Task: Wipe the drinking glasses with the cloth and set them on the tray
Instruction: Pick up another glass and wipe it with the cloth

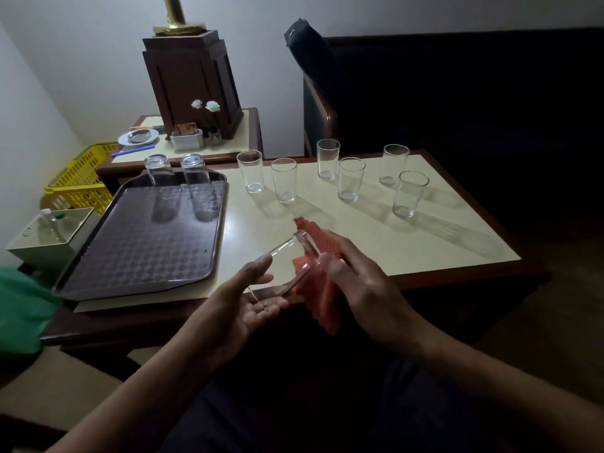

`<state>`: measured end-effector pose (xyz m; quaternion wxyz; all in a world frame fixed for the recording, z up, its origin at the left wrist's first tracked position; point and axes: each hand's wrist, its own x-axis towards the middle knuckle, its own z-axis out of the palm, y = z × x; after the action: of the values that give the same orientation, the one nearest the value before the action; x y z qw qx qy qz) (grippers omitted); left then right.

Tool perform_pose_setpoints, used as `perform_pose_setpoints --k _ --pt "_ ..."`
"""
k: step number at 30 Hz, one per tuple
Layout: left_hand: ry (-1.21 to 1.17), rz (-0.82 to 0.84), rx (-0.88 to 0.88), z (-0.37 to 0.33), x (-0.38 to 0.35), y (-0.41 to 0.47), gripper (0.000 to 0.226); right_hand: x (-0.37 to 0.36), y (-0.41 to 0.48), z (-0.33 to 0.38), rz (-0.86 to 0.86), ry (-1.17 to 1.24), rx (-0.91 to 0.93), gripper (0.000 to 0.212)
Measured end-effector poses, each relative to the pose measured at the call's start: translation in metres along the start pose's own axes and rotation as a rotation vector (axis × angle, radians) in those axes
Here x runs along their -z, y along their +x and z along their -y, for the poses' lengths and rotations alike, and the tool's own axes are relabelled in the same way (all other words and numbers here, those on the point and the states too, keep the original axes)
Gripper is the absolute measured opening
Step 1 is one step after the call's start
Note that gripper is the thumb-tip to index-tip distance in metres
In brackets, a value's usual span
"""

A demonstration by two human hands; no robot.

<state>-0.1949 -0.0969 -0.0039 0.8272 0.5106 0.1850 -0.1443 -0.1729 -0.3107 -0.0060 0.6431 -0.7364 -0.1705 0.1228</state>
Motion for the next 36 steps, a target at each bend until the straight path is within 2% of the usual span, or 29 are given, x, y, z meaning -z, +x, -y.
perform_pose_setpoints --k 2,4,6,8,9,11,14,16,19,22,24,25,26,28,30,33,36 --pt "-0.024 0.001 0.012 -0.005 0.002 -0.002 0.077 -0.003 -0.006 -0.004 -0.066 -0.255 0.187 0.048" --pt "0.004 0.075 0.047 -0.010 0.006 -0.004 0.079 -0.003 -0.004 -0.008 -0.071 -0.240 0.252 0.047" --pt "0.113 0.170 -0.005 -0.009 0.007 -0.006 0.086 -0.004 0.002 0.002 -0.017 0.085 0.057 0.038" --pt "0.339 0.221 -0.173 -0.006 0.006 -0.010 0.070 0.000 0.008 0.011 0.104 0.494 -0.224 0.055" --pt "0.481 0.209 -0.288 -0.006 0.006 -0.012 0.058 0.005 0.009 0.011 0.152 0.618 -0.340 0.064" --pt "0.704 0.179 -0.493 -0.004 0.009 -0.012 0.065 0.015 0.011 0.006 0.201 0.743 -0.470 0.066" --pt "0.816 0.173 -0.626 0.000 0.015 -0.009 0.071 0.021 0.013 0.001 0.208 0.716 -0.495 0.052" --pt "0.759 0.136 -0.606 -0.001 0.015 -0.008 0.070 0.021 0.014 0.001 0.124 0.647 -0.406 0.040" --pt "0.637 0.079 -0.474 -0.012 0.011 -0.010 0.065 0.021 0.011 0.002 0.000 0.274 -0.039 0.034" --pt "0.528 0.102 -0.283 -0.015 0.011 -0.008 0.070 0.019 0.003 0.002 0.039 -0.245 0.315 0.037" --pt "0.430 0.182 -0.208 -0.011 0.011 -0.008 0.064 0.011 -0.002 -0.003 0.099 -0.395 0.443 0.039" --pt "0.389 0.213 -0.210 -0.010 0.009 -0.009 0.059 0.007 -0.003 -0.005 0.100 -0.324 0.412 0.038" --pt "0.378 0.227 -0.246 -0.008 0.009 -0.009 0.055 0.003 -0.001 -0.006 0.091 -0.141 0.288 0.038" --pt "0.468 0.243 -0.403 -0.008 0.010 -0.010 0.060 0.002 0.005 -0.005 0.159 0.379 -0.141 0.044" --pt "0.576 0.319 -0.532 -0.009 0.013 -0.012 0.070 0.005 0.010 -0.003 0.252 0.660 -0.505 0.056" --pt "0.682 0.375 -0.586 -0.007 0.016 -0.012 0.070 0.008 0.011 -0.001 0.243 0.694 -0.697 0.063" --pt "0.691 0.357 -0.569 -0.006 0.017 -0.010 0.070 0.012 0.013 -0.009 0.251 0.609 -0.708 0.063"
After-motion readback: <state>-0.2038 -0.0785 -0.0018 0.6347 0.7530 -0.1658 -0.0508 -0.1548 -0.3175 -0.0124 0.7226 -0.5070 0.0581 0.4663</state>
